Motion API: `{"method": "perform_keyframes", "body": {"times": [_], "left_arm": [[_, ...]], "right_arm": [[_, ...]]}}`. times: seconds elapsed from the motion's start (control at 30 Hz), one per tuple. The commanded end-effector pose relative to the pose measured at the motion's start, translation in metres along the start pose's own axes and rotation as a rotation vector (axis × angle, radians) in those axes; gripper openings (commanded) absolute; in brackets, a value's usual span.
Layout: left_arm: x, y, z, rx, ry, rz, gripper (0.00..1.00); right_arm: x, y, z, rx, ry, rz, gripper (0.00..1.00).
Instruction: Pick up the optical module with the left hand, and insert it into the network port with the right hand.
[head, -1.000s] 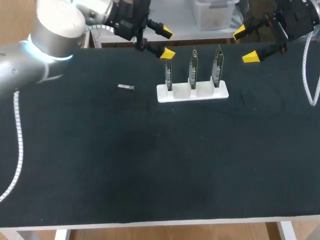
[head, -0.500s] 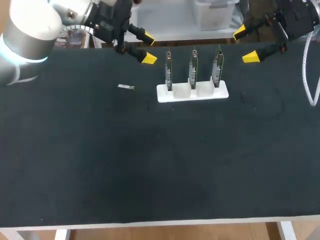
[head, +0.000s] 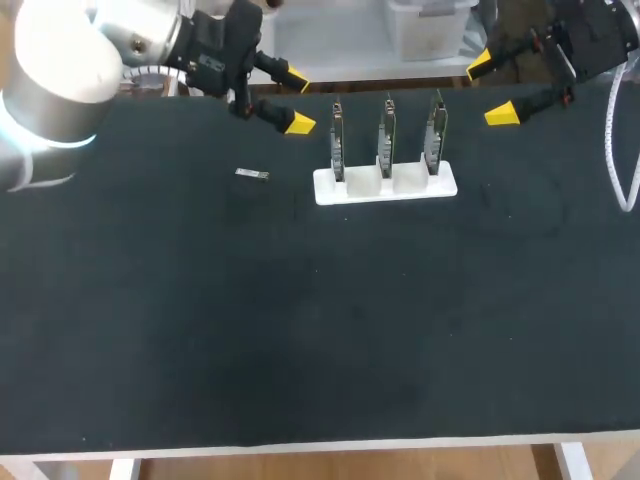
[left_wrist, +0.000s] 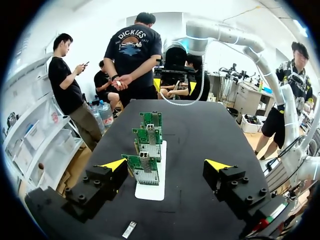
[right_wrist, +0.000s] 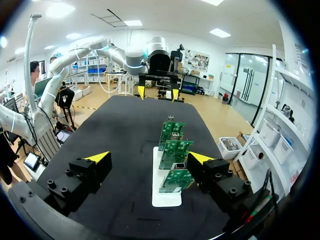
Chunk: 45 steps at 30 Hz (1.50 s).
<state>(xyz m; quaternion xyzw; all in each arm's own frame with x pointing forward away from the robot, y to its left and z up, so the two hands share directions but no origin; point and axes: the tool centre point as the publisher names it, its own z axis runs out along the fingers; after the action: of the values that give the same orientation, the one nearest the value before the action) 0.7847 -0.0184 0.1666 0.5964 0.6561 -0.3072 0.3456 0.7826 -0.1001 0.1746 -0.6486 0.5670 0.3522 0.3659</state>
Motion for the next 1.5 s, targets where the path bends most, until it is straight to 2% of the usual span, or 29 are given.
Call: {"method": "perform_keyframes", "body": {"times": [0.03,0.13,0.27,0.47,0.6,1.07,1.13,1.5], "left_arm": [[0.000,-0.002,-0.001,-0.005,0.000,0.002,1.00],[-0.003,0.001,-0.002,-0.016,0.012,0.019,1.00],[-0.005,0.009,-0.023,-0.034,0.091,0.066,1.00],[0.009,0.009,-0.060,-0.077,0.178,0.064,1.00],[0.021,0.001,-0.070,-0.074,0.218,0.029,1.00],[0.047,-0.022,-0.035,0.023,0.244,-0.040,1.00],[0.046,-0.023,-0.035,0.029,0.206,-0.031,1.00],[0.043,-0.022,-0.036,0.020,0.214,-0.028,1.00]], "right_arm": [[0.000,-0.001,0.000,-0.001,0.000,0.000,1.00],[0.000,-0.001,0.000,-0.001,0.000,0.000,1.00],[0.000,-0.001,0.000,-0.001,0.000,0.000,1.00],[0.000,-0.001,0.000,-0.001,0.000,0.000,1.00],[0.000,-0.001,0.000,-0.001,0.000,0.000,1.00],[0.000,-0.001,0.000,-0.001,0.000,0.000,1.00],[0.000,-0.001,0.000,-0.001,0.000,0.000,1.00],[0.000,-0.001,0.000,-0.001,0.000,0.000,1.00]]}}
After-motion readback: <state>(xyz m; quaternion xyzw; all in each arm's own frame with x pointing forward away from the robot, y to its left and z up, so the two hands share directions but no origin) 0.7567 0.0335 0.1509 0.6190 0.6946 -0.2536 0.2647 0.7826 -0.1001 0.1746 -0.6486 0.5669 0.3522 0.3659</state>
